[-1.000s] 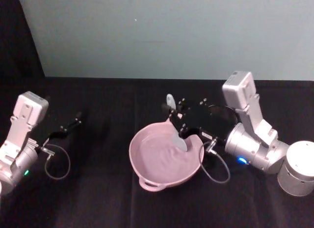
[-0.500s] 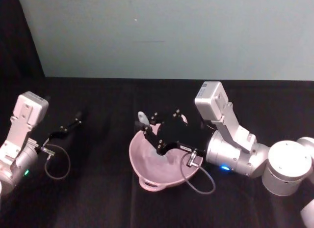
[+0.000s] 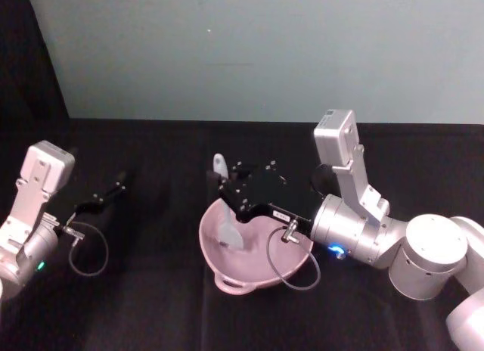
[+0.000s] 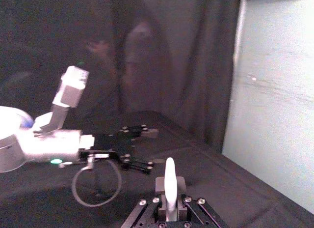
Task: Use the one hand to pick up the spoon and stir the clear water in the bowl.
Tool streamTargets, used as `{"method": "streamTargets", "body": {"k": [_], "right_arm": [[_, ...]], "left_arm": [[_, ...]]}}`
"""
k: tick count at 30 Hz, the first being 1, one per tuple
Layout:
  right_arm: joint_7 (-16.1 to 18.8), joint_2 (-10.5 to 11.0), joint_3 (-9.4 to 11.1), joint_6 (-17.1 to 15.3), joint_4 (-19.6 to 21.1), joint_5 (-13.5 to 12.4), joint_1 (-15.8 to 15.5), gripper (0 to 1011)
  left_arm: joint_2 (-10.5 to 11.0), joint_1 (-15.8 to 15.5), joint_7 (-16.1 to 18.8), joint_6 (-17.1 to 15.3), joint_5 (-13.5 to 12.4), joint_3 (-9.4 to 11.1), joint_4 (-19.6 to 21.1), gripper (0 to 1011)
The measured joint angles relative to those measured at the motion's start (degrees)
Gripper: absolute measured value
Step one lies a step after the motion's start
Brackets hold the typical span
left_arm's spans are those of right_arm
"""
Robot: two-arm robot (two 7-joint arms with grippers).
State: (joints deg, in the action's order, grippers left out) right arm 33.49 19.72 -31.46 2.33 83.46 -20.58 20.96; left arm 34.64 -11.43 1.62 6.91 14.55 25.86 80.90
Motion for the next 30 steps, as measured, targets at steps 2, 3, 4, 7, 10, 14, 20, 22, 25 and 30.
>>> {"method": "streamTargets", "body": {"k": [2, 3, 4, 7, 10, 14, 20, 22, 25, 30], "right_arm": [[-1.1, -0.2, 0.5, -0.1, -0.6, -0.5, -0.1, 116], [-1.4, -0.3, 0.6, -0.1, -0.7, -0.6, -0.1, 116], [-2.4, -0.3, 1.0, -0.2, -0.9, -0.6, -0.4, 116], [-4.0, -0.2, 1.8, -0.3, -0.9, -0.5, -0.8, 116], [-5.2, 0.0, 2.5, -0.4, -0.8, -0.1, -1.1, 116], [-7.1, 1.0, 3.5, -0.8, 0.4, 1.6, -1.7, 116], [-8.3, 2.1, 4.1, -1.2, 2.3, 4.3, -2.4, 116], [-8.5, 2.5, 4.0, -1.3, 3.2, 5.5, -2.7, 116], [-8.5, 3.1, 3.7, -1.6, 4.2, 7.0, -2.8, 116], [-6.6, 3.9, 1.8, -2.8, 6.2, 9.7, -2.7, 116]], "left_arm": [[0.0, 0.0, 0.0, 0.0, 0.0, 0.0, 0.0, 1005], [0.0, 0.0, 0.0, 0.0, 0.0, 0.0, 0.0, 1005], [0.0, 0.0, 0.0, 0.0, 0.0, 0.0, 0.0, 1005], [0.0, 0.0, 0.0, 0.0, 0.0, 0.0, 0.0, 1005], [0.0, 0.0, 0.0, 0.0, 0.0, 0.0, 0.0, 1005], [0.0, 0.0, 0.0, 0.0, 0.0, 0.0, 0.0, 1005], [0.0, 0.0, 0.0, 0.0, 0.0, 0.0, 0.0, 1005], [0.0, 0.0, 0.0, 0.0, 0.0, 0.0, 0.0, 1005], [0.0, 0.0, 0.0, 0.0, 0.0, 0.0, 0.0, 1005], [0.0, 0.0, 0.0, 0.0, 0.0, 0.0, 0.0, 1005]]}}
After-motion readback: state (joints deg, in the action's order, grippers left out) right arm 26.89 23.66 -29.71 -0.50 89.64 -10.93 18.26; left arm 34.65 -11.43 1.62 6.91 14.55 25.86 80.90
